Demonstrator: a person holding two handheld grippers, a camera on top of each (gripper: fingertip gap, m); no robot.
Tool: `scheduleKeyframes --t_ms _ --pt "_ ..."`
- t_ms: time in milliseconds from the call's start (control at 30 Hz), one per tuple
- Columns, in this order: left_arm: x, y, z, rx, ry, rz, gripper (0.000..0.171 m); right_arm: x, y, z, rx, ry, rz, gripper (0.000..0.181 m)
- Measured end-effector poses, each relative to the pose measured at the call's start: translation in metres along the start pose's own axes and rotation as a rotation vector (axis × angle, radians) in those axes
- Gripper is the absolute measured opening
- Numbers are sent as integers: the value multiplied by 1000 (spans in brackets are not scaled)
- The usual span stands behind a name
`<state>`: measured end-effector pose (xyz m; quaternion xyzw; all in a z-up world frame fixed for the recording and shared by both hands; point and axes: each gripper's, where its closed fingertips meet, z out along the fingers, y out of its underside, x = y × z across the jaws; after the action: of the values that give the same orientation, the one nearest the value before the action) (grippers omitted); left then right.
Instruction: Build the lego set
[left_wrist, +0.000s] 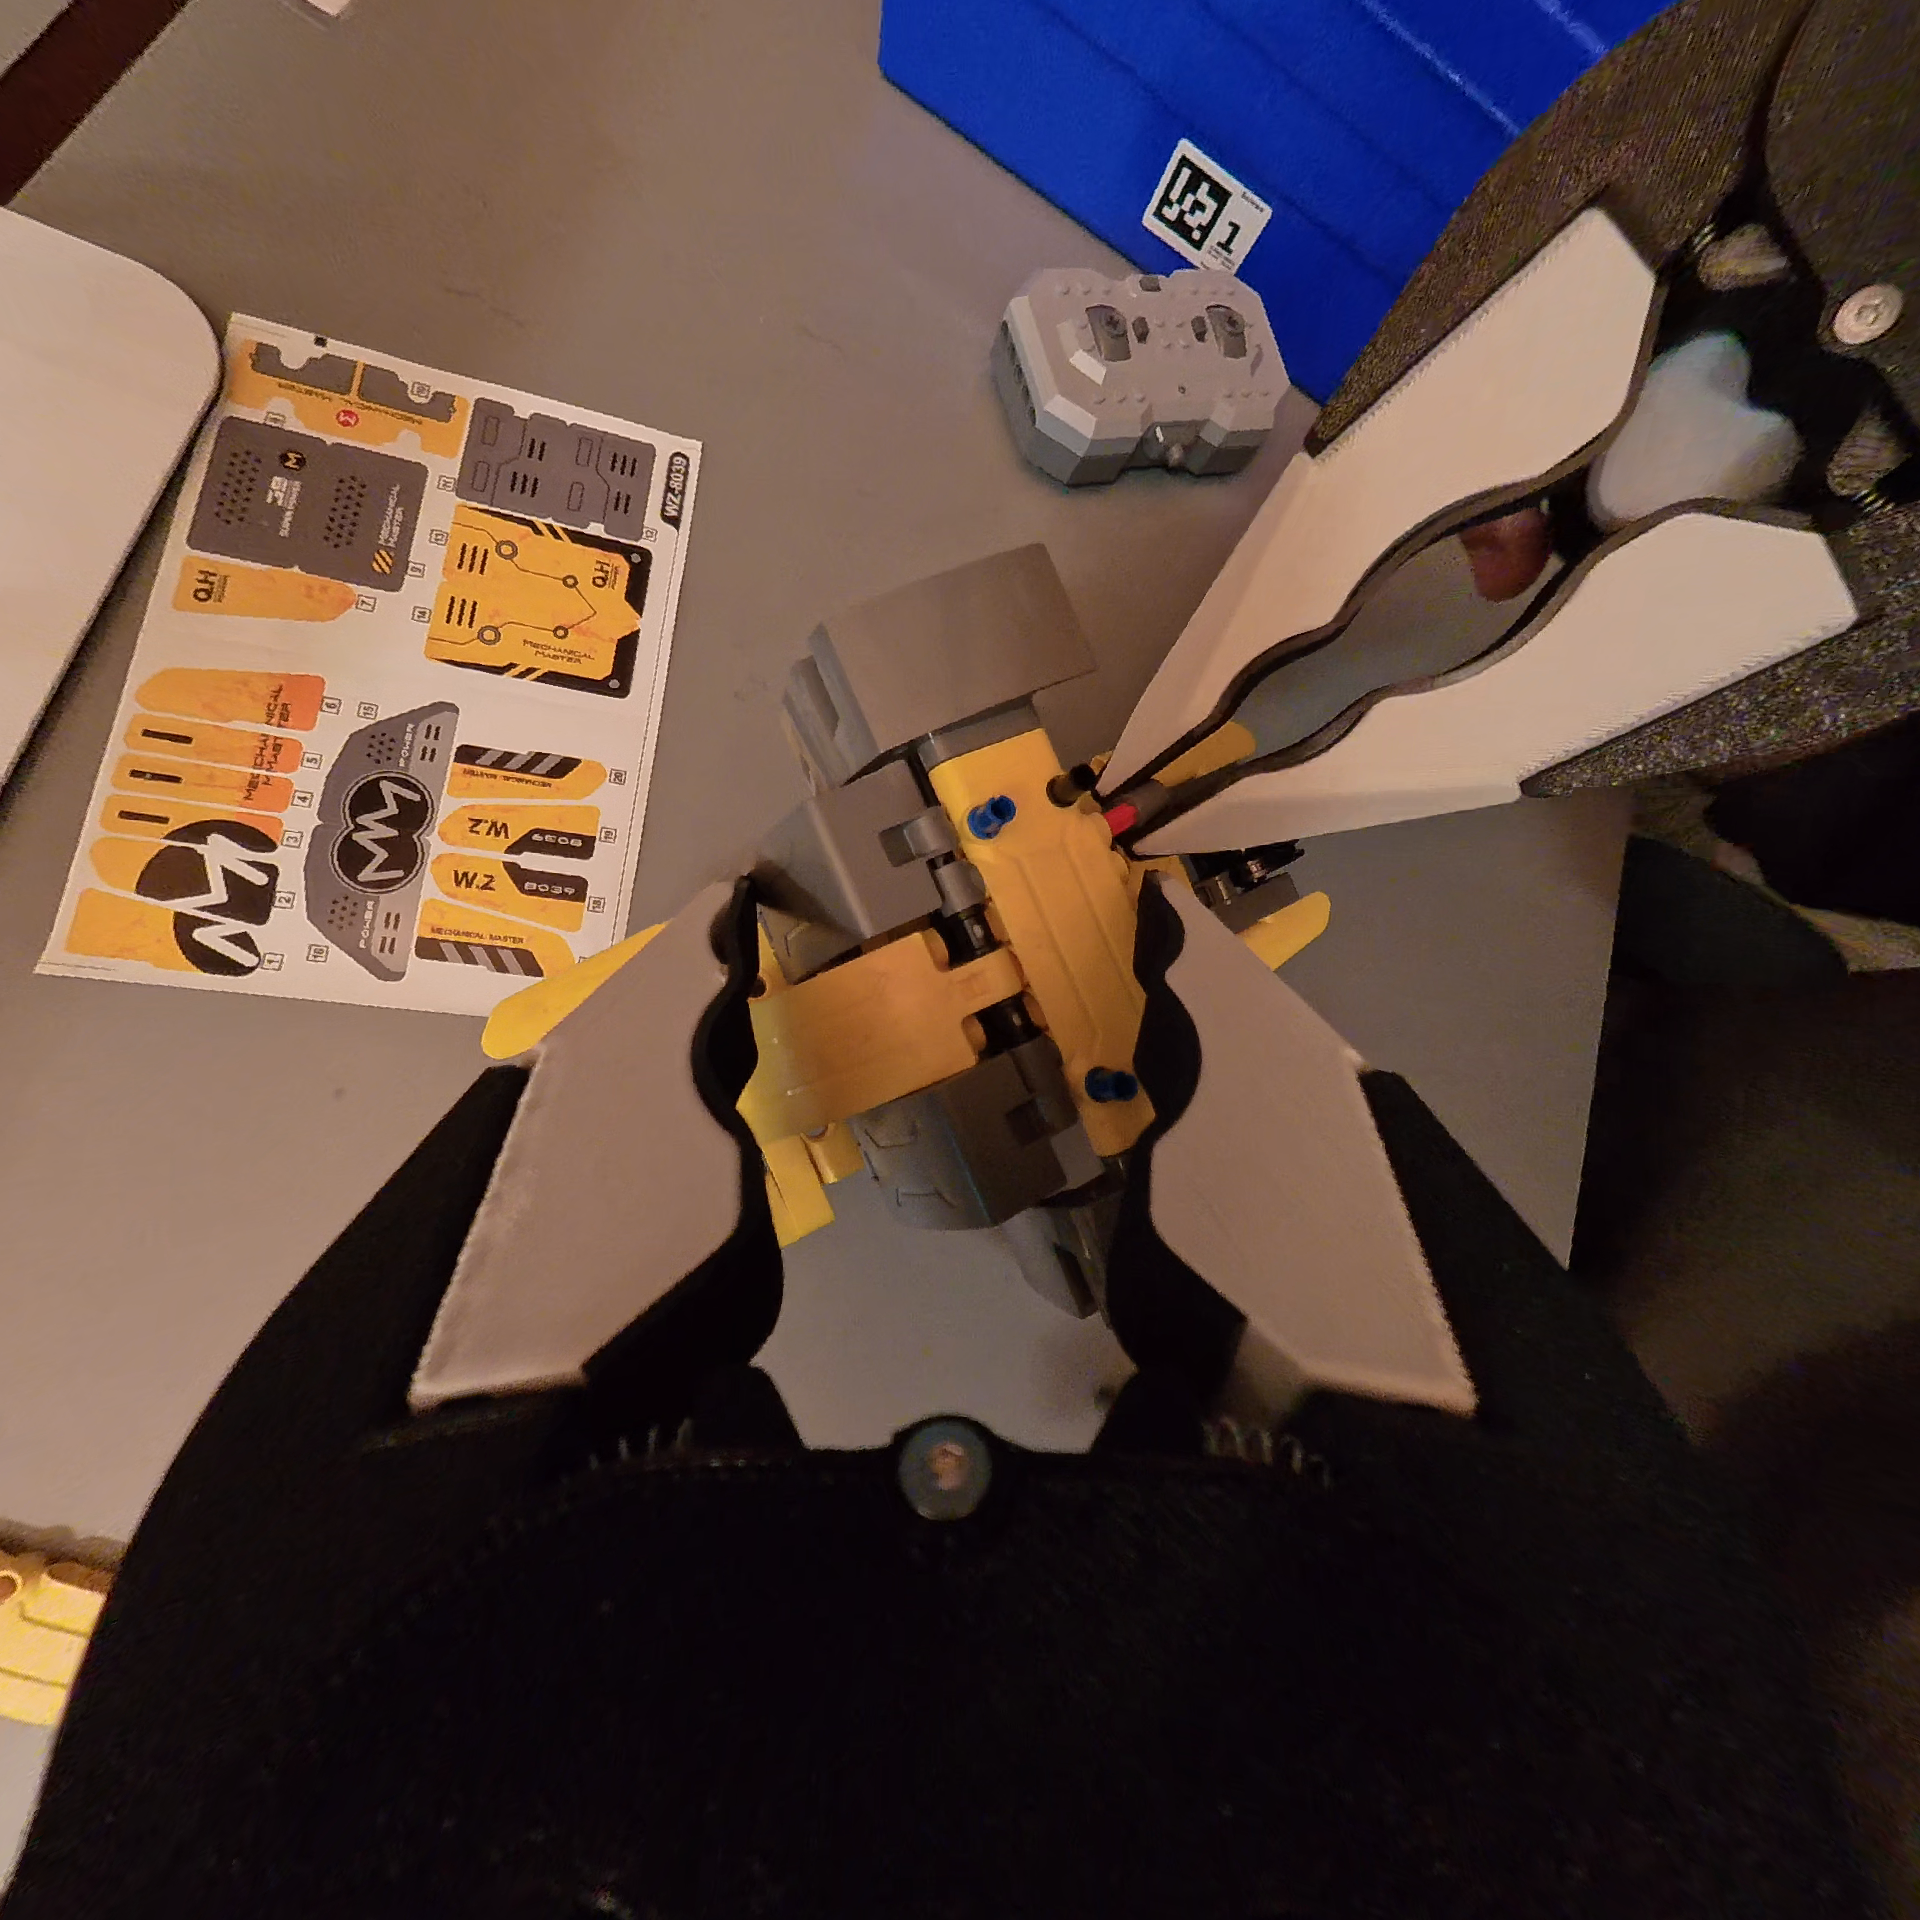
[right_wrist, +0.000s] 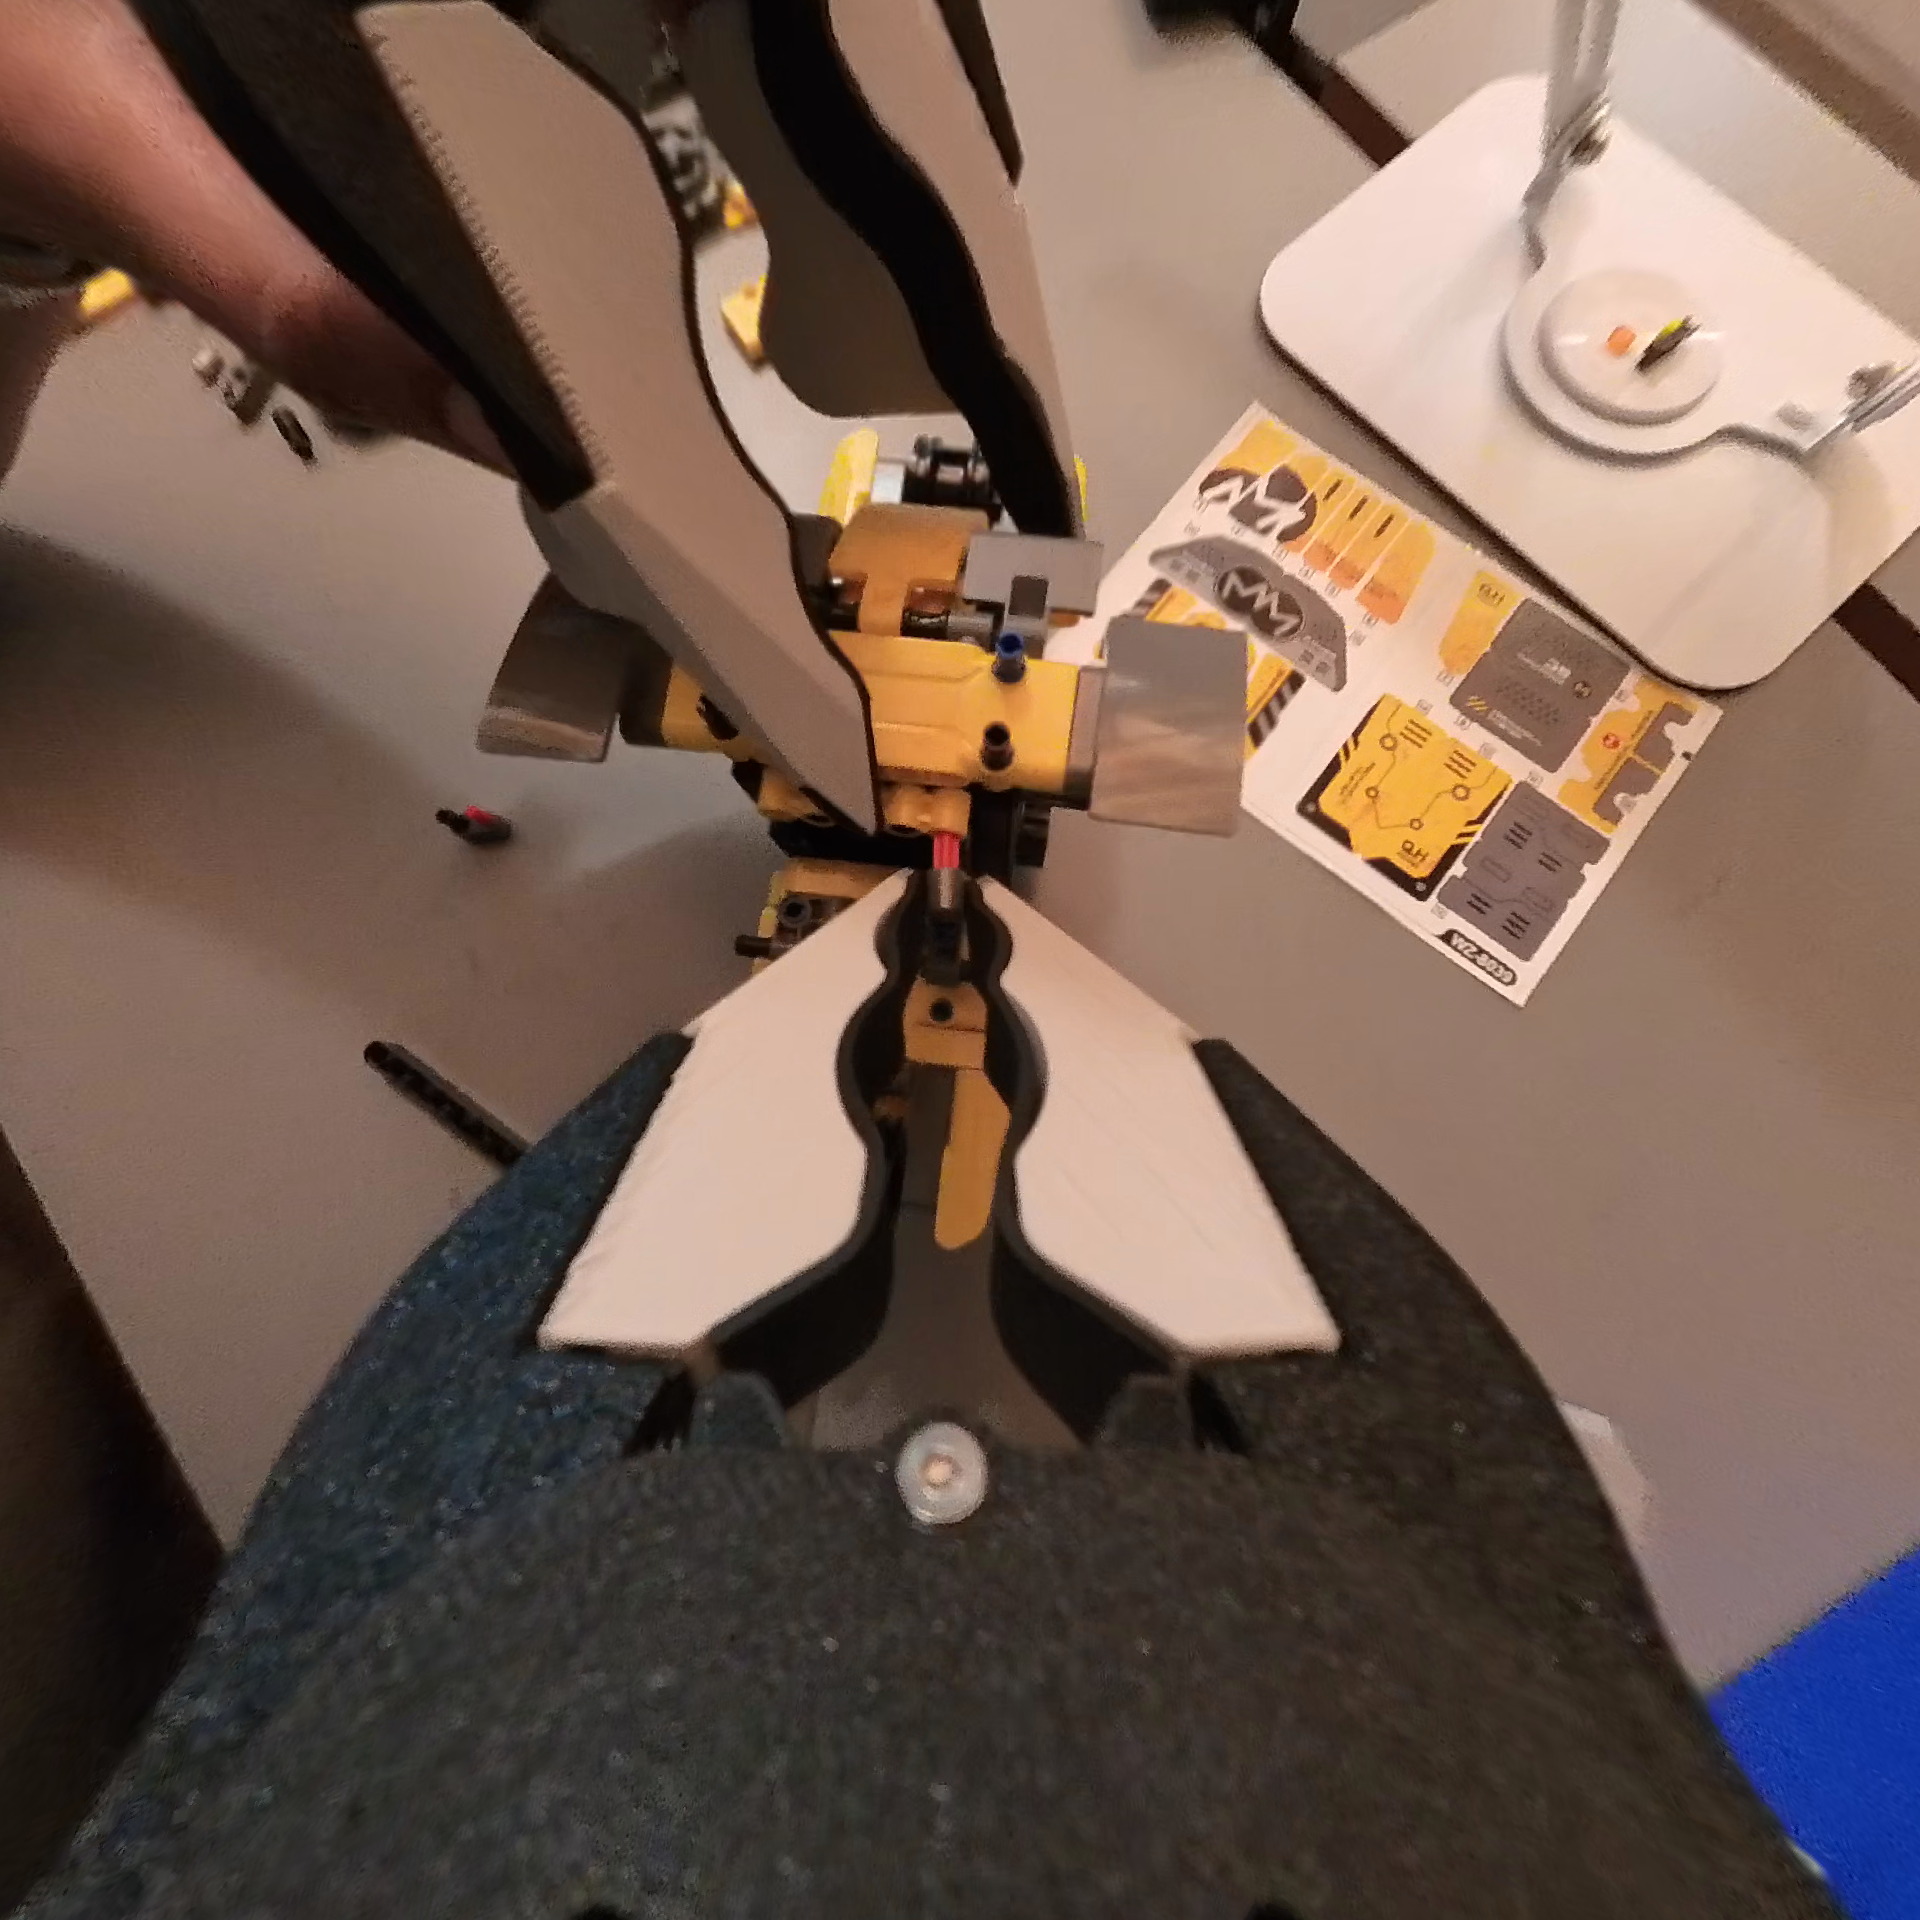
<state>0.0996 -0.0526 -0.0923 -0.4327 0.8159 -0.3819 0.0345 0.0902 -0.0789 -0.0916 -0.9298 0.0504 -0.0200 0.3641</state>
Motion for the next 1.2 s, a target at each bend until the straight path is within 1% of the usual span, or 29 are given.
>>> scheduleKeyframes --t_ms 100,233,467,600,733,833,1067,1200 --pt "-1 0 0 -1 -9 -4 67 1 -1 1 -55 -8 -22 6" --pt "-2 0 0 5 3 -17 67 2 -2 2 -44 -37 -2 6" --pt "-2 1 0 -2 -6 -17 67 2 -3 3 -81 -104 43 6" --pt "-3 0 0 -1 -8 -16 67 3 -5 3 -90 -66 8 5" --pt "-4 1 0 -1 -6 -10 67 4 -8 4 -62 -6 -40 4" --pt "-5 1 -1 1 12 -16 67 3 -11 5 -6 8 -58 4" --pt "-7 2 -2 6 27 -28 67 3 -16 5 250 27 -66 5" --pt "-8 1 -2 12 30 -40 67 4 -17 5 342 37 -37 5"
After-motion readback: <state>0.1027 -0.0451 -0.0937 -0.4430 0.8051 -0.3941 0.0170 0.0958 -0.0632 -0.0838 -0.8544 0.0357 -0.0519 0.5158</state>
